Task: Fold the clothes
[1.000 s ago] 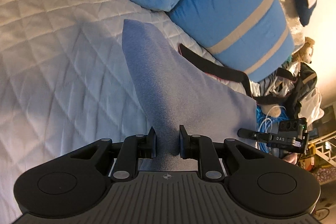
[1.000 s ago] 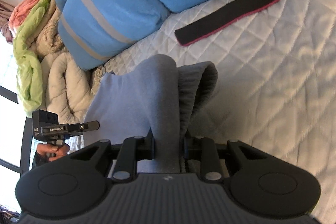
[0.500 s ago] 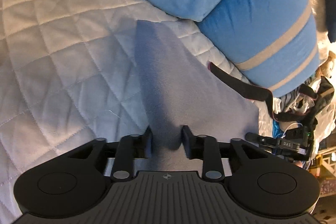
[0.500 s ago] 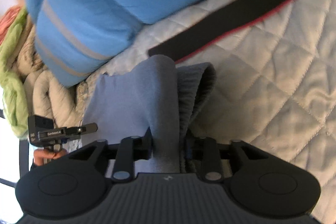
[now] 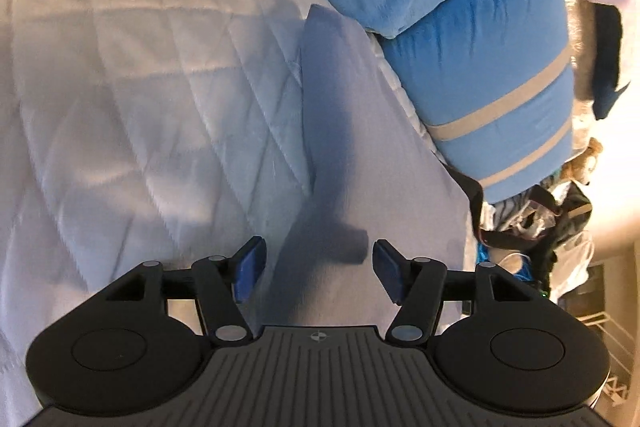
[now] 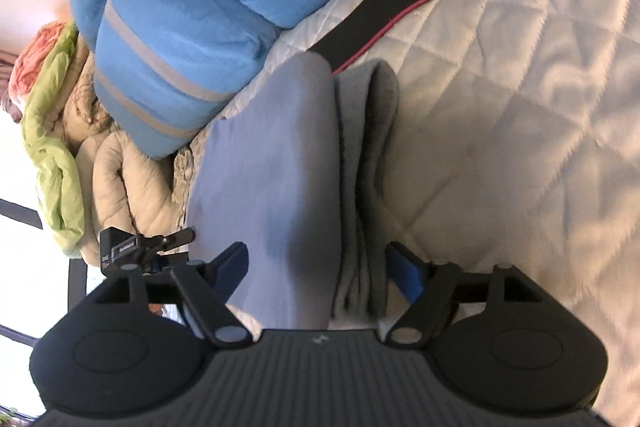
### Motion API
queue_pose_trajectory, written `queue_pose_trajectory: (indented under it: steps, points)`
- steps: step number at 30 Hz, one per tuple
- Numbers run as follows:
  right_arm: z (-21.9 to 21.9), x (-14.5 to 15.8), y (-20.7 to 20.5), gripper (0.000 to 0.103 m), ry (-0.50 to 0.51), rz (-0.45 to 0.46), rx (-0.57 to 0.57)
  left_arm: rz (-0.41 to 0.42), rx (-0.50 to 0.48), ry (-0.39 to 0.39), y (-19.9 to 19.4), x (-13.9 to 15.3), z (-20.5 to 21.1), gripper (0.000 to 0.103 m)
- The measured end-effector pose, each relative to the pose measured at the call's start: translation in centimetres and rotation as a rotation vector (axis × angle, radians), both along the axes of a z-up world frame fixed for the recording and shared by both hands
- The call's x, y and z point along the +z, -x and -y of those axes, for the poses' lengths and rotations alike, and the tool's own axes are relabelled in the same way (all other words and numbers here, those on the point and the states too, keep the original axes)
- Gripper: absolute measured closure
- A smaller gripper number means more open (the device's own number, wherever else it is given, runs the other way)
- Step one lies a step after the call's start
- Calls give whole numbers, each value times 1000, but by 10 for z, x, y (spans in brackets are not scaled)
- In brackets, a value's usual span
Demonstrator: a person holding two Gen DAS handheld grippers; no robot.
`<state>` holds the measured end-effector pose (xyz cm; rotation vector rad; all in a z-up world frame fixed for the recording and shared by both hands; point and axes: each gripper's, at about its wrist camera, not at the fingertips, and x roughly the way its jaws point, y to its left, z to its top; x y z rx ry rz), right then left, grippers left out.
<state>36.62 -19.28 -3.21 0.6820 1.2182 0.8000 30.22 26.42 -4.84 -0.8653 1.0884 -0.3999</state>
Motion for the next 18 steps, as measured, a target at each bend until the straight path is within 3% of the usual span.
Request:
queue_pose_trajectory:
  steps: [7,10,11,12,13,14,18]
  points:
    - [1,1,16,19,4,-10,-13,-12,33,73,23,-7,0,45]
    - [1,-1,19,21,-11,-35,-40,-22,76,104,30,-10,0,51]
    - [2,-1,20,34,-18,-54,-59,-44,84,98,30,-11,1,71]
    - [3,-2,22,41,-21,-79,-82,-84,91,82,30,-12,2,79]
    - [4,-4,23,61,-21,-109,-96,-107,96,76,30,-12,3,82]
    - [4,-7,25,69,-27,-136,-107,-105,94,68,29,-10,4,84]
    - [5,-1,28,75,-66,-149,-120,-73,82,32,29,9,7,87]
